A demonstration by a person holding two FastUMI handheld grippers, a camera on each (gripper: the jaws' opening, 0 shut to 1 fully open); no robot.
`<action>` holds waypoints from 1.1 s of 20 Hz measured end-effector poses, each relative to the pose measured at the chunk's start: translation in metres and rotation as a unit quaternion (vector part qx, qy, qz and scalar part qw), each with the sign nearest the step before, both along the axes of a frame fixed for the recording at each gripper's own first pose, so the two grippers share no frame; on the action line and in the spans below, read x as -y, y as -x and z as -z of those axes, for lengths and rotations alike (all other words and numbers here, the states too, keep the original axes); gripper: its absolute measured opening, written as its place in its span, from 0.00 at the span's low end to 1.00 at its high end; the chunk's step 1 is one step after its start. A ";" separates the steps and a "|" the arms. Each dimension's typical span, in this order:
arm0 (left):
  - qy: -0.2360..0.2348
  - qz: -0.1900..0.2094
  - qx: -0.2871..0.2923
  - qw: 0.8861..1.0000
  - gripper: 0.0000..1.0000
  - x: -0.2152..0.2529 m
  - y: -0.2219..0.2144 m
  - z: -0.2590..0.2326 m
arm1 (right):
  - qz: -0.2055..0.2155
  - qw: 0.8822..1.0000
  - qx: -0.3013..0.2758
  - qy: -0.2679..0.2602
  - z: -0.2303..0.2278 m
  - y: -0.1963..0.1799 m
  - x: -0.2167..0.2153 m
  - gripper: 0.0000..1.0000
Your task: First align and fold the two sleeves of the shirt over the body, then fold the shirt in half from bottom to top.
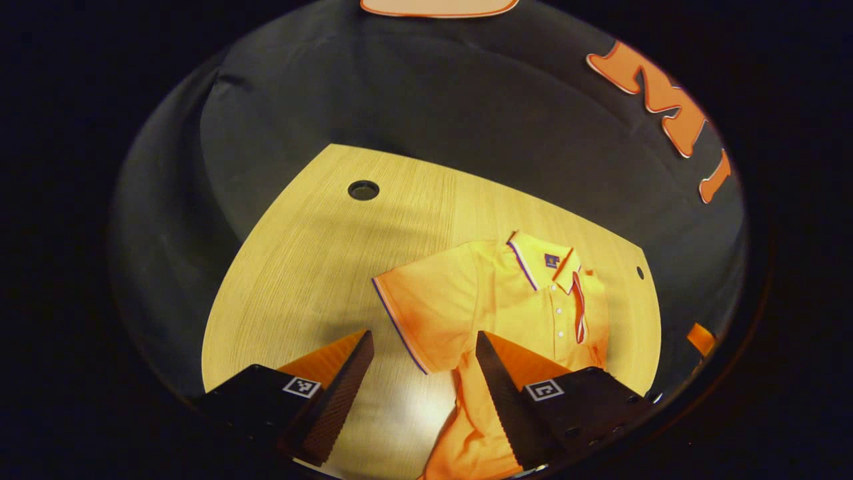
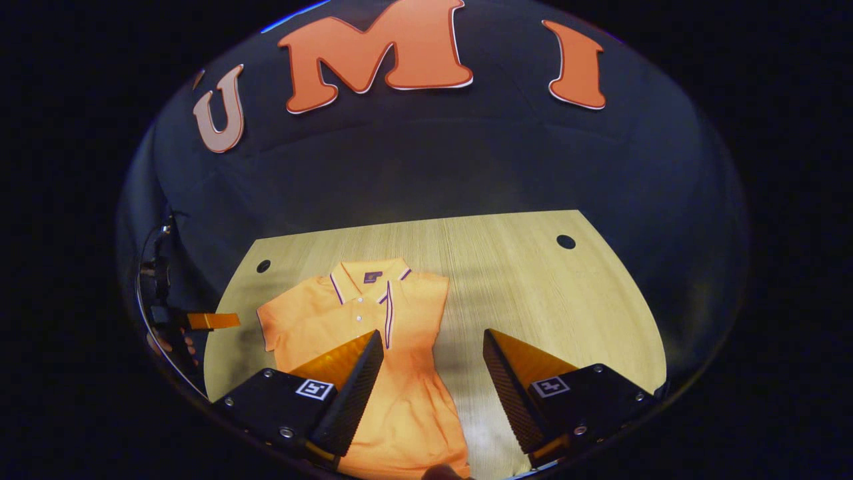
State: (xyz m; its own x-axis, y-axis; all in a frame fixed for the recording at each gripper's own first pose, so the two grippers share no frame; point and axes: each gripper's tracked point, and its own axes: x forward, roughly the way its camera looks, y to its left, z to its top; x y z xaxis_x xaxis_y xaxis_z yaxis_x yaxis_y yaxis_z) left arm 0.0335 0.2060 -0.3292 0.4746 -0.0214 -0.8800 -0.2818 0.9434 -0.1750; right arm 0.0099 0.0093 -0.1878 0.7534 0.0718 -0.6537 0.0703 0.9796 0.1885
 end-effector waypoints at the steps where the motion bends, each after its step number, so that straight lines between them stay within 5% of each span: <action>1: 0.002 -0.002 -0.018 1.000 0.95 0.000 -0.001 0.007 | 0.000 1.000 0.008 0.006 -0.005 0.007 0.004 0.93; 11: -0.026 -0.023 -0.143 0.989 0.95 -0.017 -0.029 0.071 | 0.044 0.997 0.054 0.020 -0.032 0.079 0.043 0.95; 13: -0.037 -0.019 -0.164 0.986 0.87 -0.015 -0.031 0.083 | 0.059 0.997 0.049 0.016 -0.031 0.095 0.051 0.94; 14: -0.037 -0.013 -0.174 0.984 0.76 -0.012 -0.031 0.088 | 0.065 0.997 0.048 0.015 -0.030 0.102 0.055 0.95; 18: -0.052 -0.018 -0.194 0.980 0.82 -0.014 -0.029 0.100 | 0.089 0.995 0.035 0.016 -0.020 0.120 0.071 0.95; 21: -0.041 0.006 -0.176 0.983 0.61 -0.008 -0.036 0.098 | 0.102 0.994 0.031 0.002 -0.015 0.126 0.074 0.95; 22: -0.042 0.009 -0.175 0.984 0.34 -0.007 -0.046 0.094 | 0.107 0.994 0.029 -0.001 -0.013 0.127 0.075 0.95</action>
State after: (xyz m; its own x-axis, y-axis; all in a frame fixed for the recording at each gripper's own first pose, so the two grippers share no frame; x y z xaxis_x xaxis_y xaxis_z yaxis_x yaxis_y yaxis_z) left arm 0.0796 0.2125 -0.4229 0.1429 0.0538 -0.9883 -0.2947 0.9556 0.0095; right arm -0.1170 -0.0656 -0.1752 0.7877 -0.0918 -0.6092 0.2654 0.9429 0.2010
